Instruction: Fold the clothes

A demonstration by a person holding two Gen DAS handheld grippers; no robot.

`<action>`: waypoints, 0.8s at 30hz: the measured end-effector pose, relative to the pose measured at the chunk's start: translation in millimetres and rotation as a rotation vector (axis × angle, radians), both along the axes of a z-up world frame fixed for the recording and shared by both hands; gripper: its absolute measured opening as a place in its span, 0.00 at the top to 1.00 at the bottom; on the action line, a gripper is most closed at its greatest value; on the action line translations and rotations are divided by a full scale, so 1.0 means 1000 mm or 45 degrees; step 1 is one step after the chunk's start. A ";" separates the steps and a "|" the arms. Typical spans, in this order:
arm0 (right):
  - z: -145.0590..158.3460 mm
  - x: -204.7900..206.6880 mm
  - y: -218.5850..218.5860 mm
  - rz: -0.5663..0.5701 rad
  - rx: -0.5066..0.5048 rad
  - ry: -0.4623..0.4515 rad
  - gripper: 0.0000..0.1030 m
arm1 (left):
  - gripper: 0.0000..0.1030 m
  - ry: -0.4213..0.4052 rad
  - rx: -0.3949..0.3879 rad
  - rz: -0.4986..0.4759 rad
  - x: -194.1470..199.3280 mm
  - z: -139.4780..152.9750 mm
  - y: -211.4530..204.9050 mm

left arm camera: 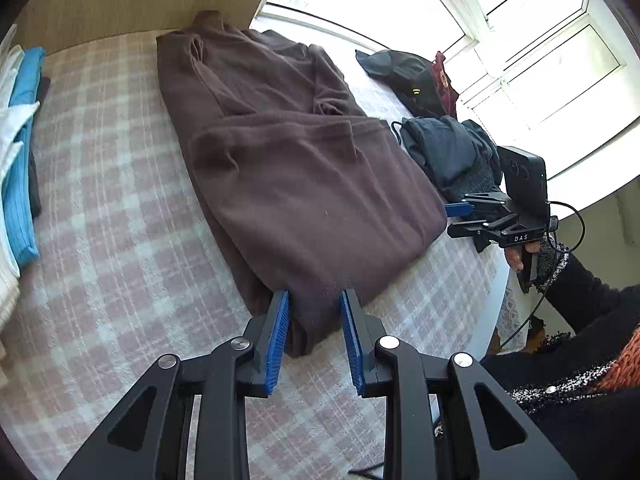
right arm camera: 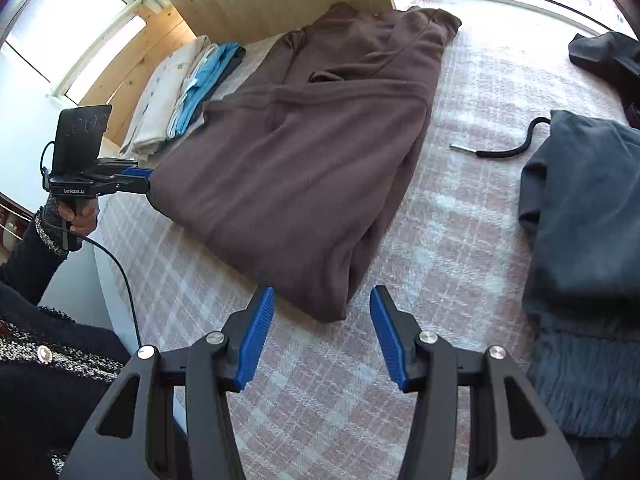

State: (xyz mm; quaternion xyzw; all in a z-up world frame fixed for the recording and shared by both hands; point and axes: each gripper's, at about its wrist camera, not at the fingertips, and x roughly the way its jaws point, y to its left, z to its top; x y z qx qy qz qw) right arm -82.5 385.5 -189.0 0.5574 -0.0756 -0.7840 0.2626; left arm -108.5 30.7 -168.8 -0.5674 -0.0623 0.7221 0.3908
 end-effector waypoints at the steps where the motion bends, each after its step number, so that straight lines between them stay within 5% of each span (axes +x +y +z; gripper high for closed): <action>1: -0.003 -0.002 -0.003 0.005 -0.023 0.009 0.52 | 0.74 -0.010 0.009 0.016 0.002 -0.005 0.002; 7: -0.015 -0.003 0.011 -0.054 -0.137 -0.059 0.67 | 0.84 -0.052 0.046 0.044 0.002 -0.021 -0.006; 10: -0.005 0.010 0.002 -0.012 -0.012 -0.028 0.67 | 0.83 -0.022 0.014 0.062 0.013 -0.017 -0.011; 13: 0.029 0.020 -0.012 0.022 0.194 0.164 0.67 | 0.85 0.148 -0.107 0.050 0.025 0.015 -0.006; 18: 0.064 0.031 -0.062 0.365 0.352 0.482 0.45 | 0.59 0.624 -0.317 -0.299 0.060 0.057 0.050; 24: 0.014 0.025 -0.092 0.674 0.696 0.460 0.45 | 0.57 0.746 -0.658 -0.689 0.064 0.004 0.097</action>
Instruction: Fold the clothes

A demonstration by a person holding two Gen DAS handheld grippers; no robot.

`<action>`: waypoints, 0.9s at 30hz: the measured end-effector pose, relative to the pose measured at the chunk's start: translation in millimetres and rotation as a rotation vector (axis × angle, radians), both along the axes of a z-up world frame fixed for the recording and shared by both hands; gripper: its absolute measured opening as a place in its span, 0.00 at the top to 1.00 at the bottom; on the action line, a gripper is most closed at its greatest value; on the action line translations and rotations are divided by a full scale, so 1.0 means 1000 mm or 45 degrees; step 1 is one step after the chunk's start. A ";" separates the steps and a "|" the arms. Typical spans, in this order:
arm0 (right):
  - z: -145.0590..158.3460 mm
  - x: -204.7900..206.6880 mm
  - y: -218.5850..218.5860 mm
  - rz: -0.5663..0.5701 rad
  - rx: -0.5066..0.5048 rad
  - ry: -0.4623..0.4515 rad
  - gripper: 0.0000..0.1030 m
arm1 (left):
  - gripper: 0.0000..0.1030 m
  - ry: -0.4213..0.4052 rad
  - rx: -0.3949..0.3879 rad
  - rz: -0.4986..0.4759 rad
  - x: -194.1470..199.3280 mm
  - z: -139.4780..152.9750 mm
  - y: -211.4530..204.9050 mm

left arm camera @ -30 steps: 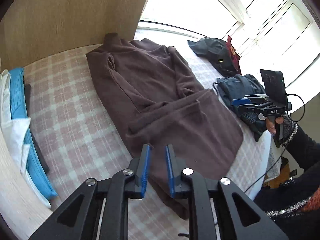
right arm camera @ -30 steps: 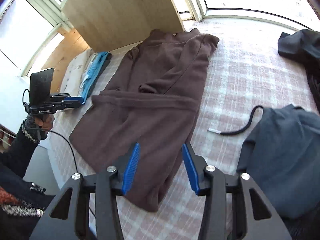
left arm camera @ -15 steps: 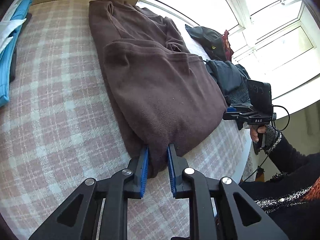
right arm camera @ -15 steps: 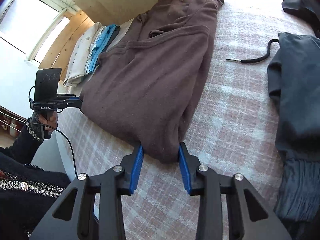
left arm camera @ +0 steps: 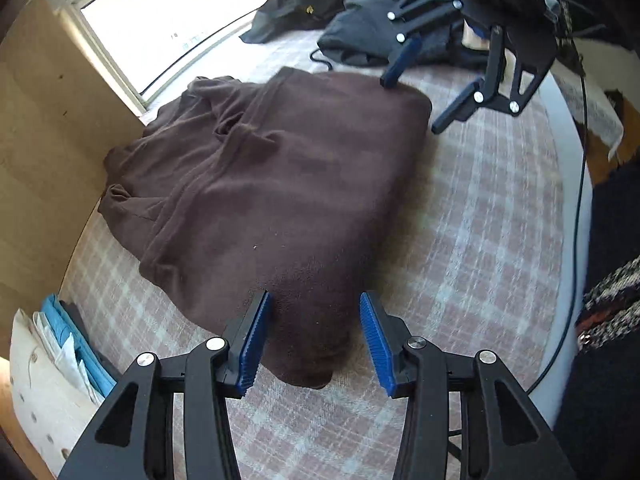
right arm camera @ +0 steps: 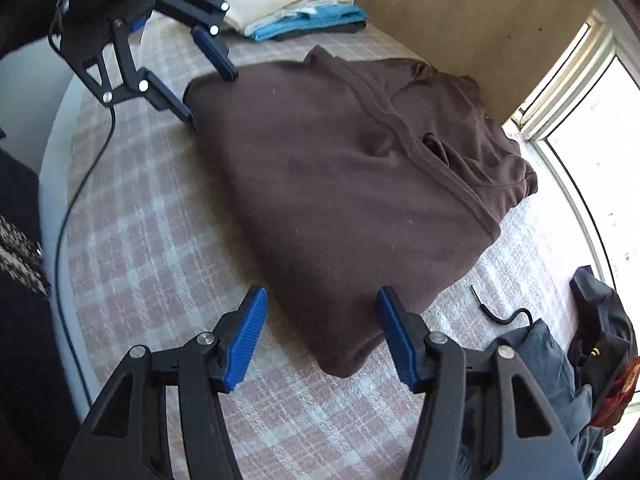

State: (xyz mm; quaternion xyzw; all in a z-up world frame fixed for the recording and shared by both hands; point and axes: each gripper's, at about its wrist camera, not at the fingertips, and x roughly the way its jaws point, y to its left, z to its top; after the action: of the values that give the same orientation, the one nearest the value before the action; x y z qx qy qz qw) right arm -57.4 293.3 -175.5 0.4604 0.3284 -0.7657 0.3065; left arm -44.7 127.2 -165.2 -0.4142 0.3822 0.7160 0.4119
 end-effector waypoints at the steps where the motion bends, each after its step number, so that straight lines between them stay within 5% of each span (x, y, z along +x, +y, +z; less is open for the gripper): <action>1: -0.006 0.002 -0.001 0.028 0.039 0.027 0.45 | 0.55 0.020 -0.023 -0.030 0.001 -0.006 0.002; 5: -0.022 0.019 -0.003 0.157 0.145 0.190 0.35 | 0.52 0.048 -0.073 -0.069 -0.005 -0.027 0.005; 7: -0.021 0.010 0.004 0.101 0.100 0.124 0.35 | 0.59 0.019 -0.035 -0.046 -0.012 -0.027 0.003; 10: -0.011 -0.011 0.012 0.012 0.047 0.010 0.55 | 0.68 -0.093 0.020 0.019 -0.029 -0.016 -0.003; 14: 0.021 -0.038 0.021 -0.050 -0.045 -0.121 0.66 | 0.72 -0.152 0.081 0.053 -0.048 0.015 -0.007; 22: 0.130 -0.123 0.049 -0.142 -0.247 -0.006 0.72 | 0.73 0.010 0.239 0.141 -0.144 0.113 -0.023; 27: 0.137 -0.228 0.063 -0.244 -0.296 0.023 0.75 | 0.73 0.128 0.230 0.196 -0.241 0.119 -0.015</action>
State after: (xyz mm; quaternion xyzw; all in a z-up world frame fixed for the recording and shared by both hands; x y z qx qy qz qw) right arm -285.5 356.2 -38.3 0.4440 0.1947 -0.8284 0.2805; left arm -285.6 112.6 -46.6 -0.3673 0.3034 0.7968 0.3717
